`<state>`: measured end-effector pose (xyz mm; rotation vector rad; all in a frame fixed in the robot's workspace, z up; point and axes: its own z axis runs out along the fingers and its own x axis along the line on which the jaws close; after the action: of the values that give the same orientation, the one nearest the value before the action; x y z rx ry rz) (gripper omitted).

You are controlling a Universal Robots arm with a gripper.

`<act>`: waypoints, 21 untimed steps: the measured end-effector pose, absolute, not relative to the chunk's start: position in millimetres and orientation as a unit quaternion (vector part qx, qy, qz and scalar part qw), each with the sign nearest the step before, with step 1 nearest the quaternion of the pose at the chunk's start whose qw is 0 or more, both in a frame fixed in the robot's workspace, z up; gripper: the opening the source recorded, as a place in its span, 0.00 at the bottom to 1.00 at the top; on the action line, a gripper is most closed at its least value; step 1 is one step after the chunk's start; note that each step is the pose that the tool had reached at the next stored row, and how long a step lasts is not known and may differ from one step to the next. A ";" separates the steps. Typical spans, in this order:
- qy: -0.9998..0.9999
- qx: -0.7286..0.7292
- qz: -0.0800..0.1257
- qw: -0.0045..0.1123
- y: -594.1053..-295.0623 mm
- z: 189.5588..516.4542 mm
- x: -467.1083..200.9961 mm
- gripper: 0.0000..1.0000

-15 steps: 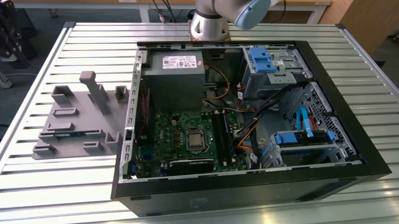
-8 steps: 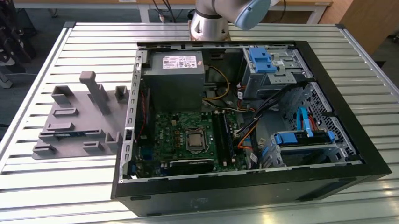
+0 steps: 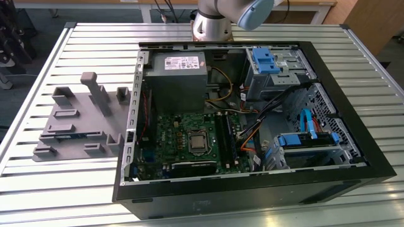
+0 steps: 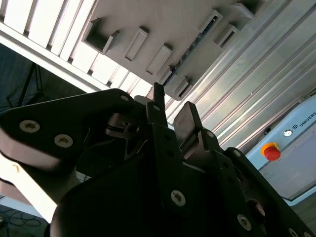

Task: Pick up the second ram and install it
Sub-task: 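Pick up the second ram and move it above second insertion slot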

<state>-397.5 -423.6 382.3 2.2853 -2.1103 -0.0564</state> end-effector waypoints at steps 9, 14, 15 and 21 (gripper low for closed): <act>-0.678 0.735 -0.007 0.005 -423.6 382.0 -404.4 0.36; -0.697 0.717 -0.004 0.002 -423.6 380.6 -404.5 0.36; -0.701 0.713 -0.004 0.002 -423.6 380.1 -404.5 0.36; -0.703 0.711 -0.004 0.002 -423.6 376.5 -404.5 0.36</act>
<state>-404.5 -423.6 376.5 2.2309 -2.2059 -0.0132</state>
